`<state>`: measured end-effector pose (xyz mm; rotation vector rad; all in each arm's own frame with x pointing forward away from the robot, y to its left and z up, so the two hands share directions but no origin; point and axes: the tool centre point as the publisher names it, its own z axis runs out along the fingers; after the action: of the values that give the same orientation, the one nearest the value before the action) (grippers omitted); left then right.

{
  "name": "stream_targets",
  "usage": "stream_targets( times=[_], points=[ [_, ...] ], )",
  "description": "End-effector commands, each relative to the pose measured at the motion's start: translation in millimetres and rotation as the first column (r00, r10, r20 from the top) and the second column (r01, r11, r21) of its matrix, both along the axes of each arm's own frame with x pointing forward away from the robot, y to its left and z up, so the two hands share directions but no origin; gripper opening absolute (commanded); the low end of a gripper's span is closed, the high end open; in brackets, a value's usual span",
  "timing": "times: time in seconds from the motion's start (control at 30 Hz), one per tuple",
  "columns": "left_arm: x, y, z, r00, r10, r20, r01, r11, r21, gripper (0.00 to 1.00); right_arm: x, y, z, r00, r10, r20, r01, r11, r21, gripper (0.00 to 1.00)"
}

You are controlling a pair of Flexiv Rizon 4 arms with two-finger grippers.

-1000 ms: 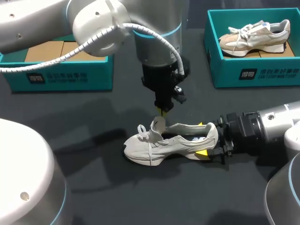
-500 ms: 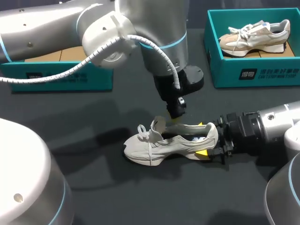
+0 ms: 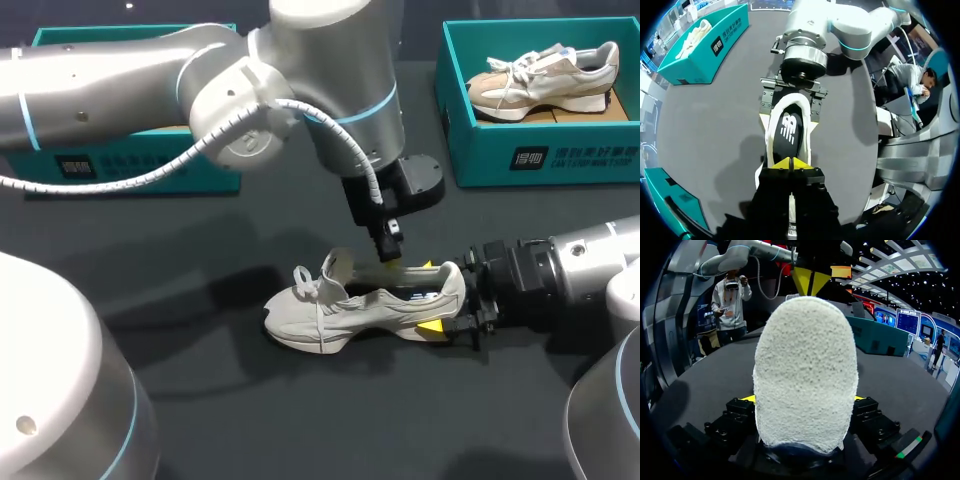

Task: Take the shoe out of the shoebox, open the shoe tongue, remove and reinsert the insole, then place the shoe into the shoebox

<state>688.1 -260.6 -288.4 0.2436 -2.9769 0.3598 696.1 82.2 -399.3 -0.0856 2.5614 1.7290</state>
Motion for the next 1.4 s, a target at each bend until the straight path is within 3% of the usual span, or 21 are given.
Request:
stream_targets(
  times=[0.03,0.23,0.63,0.83,1.13,1.4],
  points=[
    [0.9,-6,-5,1.000,-0.002,0.019,0.001,1.000,0.021,0.00,-0.7,1,1,1.000,-0.002,0.001,0.002,1.000,-0.003,0.00],
    [4.1,-24,-36,0.997,-0.074,0.034,0.075,0.997,-0.029,0.00,-0.7,1,1,1.000,-0.002,0.001,0.002,1.000,-0.003,0.00],
    [5.1,-23,-37,0.997,-0.080,0.025,0.081,0.996,-0.037,0.00,-0.7,1,1,1.000,-0.002,0.001,0.002,1.000,-0.003,0.00],
    [-1.3,-25,-54,0.982,-0.187,0.032,0.188,0.981,-0.038,0.00,-0.7,1,1,1.000,-0.002,0.001,0.002,1.000,-0.003,0.00],
    [3.1,-22,-71,0.975,-0.218,-0.043,0.217,0.976,-0.030,0.00,-0.7,1,1,1.000,-0.002,0.001,0.002,1.000,-0.003,0.00],
    [-13.2,-6,-79,0.951,-0.295,-0.090,0.296,0.955,-0.005,0.00,-0.7,1,1,1.000,-0.002,0.001,0.002,1.000,-0.003,0.00]
  ],
)
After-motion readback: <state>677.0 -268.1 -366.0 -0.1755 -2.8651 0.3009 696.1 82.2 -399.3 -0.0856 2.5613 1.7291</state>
